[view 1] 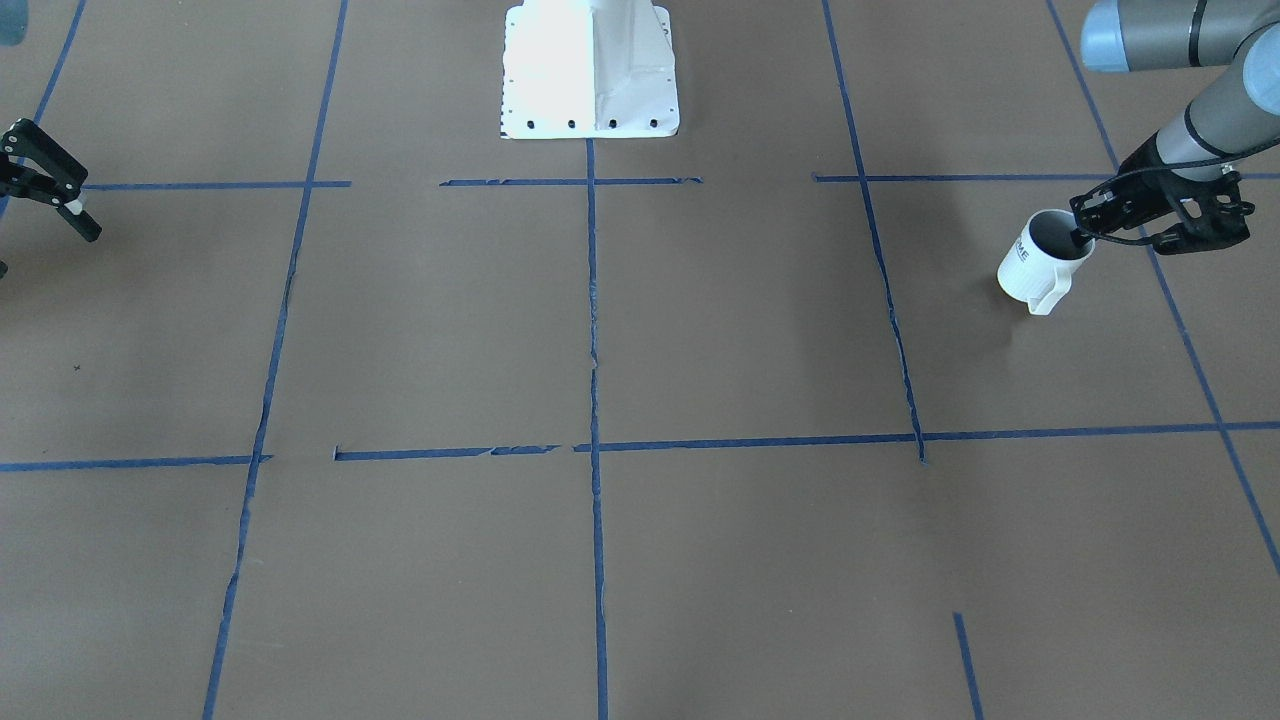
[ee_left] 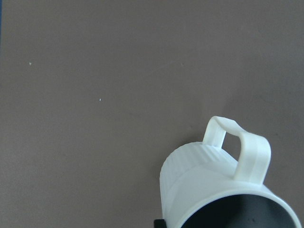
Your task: Left arm hands cup to right arm to dump lemon
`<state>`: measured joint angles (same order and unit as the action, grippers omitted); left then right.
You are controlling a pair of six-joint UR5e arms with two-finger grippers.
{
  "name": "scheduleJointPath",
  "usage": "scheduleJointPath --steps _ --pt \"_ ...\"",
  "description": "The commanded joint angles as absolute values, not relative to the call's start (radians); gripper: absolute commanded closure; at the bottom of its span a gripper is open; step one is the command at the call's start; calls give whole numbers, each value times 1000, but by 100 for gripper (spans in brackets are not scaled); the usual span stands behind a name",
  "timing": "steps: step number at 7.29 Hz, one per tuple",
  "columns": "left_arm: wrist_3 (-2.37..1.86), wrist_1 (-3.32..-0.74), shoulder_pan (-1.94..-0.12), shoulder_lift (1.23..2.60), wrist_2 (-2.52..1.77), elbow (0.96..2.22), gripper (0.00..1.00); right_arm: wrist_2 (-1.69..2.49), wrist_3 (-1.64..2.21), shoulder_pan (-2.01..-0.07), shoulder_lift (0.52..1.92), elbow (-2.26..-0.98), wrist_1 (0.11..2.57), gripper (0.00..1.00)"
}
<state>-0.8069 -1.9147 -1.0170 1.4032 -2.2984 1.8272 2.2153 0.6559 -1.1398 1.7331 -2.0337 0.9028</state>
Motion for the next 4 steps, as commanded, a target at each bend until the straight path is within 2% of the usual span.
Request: scheduleJointPath --steps 1,2,4 --pt "-807 -1930 -1019 1405 -2303 1815 40 2223 655 -1141 1736 -2034 902 0" --pt "-807 -1946 -1020 1407 -2303 1816 0 2224 655 -1144 1741 -2034 905 0" --pt "-796 -1959 -1144 1404 -2334 1839 0 2307 650 -1216 1767 -2023 913 0"
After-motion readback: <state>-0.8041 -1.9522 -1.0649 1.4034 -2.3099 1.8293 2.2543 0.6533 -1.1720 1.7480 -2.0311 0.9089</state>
